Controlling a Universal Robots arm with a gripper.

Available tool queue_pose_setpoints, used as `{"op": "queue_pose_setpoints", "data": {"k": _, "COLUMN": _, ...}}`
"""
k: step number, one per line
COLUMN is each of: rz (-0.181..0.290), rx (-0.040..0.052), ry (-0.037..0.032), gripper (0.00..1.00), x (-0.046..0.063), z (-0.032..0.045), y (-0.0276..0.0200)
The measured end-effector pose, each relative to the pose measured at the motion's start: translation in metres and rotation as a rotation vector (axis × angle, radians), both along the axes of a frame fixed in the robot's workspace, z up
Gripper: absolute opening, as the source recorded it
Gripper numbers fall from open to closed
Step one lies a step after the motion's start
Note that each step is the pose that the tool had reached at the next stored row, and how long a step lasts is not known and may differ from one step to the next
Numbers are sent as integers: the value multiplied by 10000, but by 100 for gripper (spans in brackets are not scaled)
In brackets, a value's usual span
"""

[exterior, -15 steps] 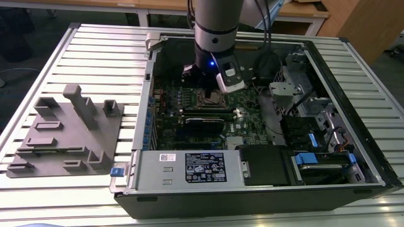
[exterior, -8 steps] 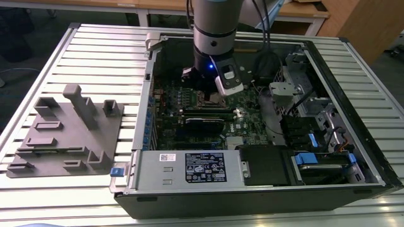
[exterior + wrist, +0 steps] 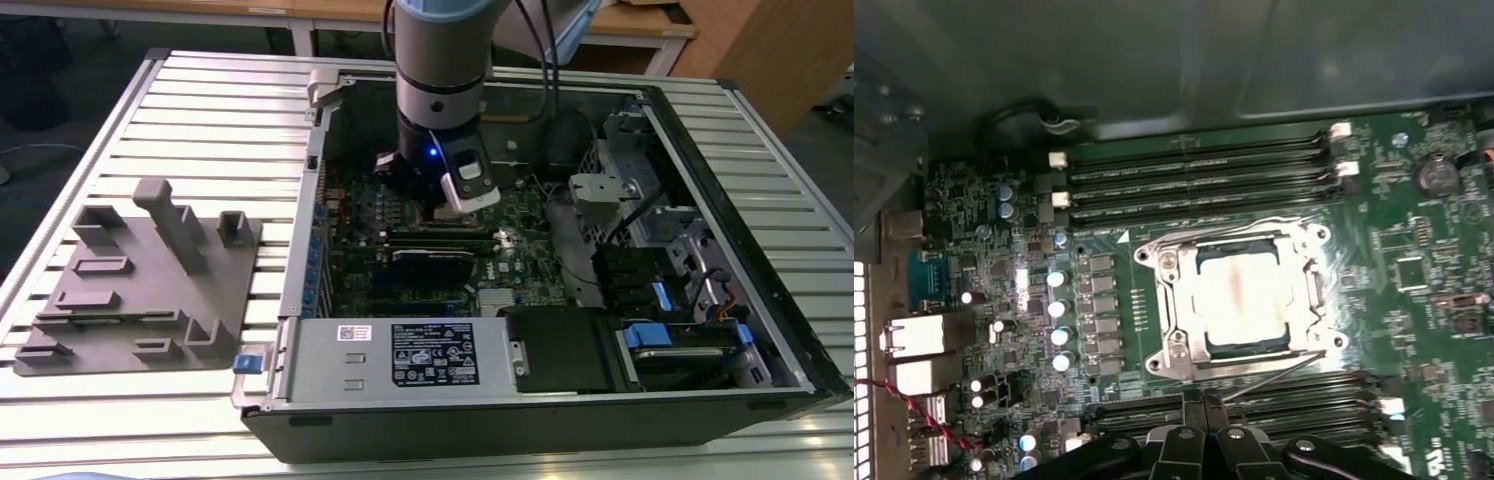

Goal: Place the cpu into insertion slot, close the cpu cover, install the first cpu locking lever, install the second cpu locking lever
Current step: 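Install the second cpu locking lever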

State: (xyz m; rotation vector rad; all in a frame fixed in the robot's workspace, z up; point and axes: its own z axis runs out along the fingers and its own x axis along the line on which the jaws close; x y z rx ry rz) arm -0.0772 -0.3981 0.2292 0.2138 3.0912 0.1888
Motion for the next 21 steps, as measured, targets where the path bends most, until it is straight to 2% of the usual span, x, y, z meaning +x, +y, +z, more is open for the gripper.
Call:
{"op": "queue_pose_setpoints", "data": {"k": 3, "rz": 0, "rx": 1, "ry": 0, "gripper": 11, "x": -22, "z": -36, "y": -7}}
{"op": "queue_pose_setpoints", "data": {"k": 8, "rz": 0, "rx": 4, "ry": -2, "gripper": 11, "x": -22, "z": -48, "y": -7}}
{"op": "queue_pose_setpoints", "data": {"k": 13, "rz": 0, "rx": 1, "ry": -1, "gripper": 11, "x": -32, "z": -159, "y": -12}}
{"op": "queue_pose_setpoints", "data": {"k": 21, "rz": -1, "rx": 3, "ry": -5, "gripper": 11, "x": -59, "z": -180, "y": -12}}
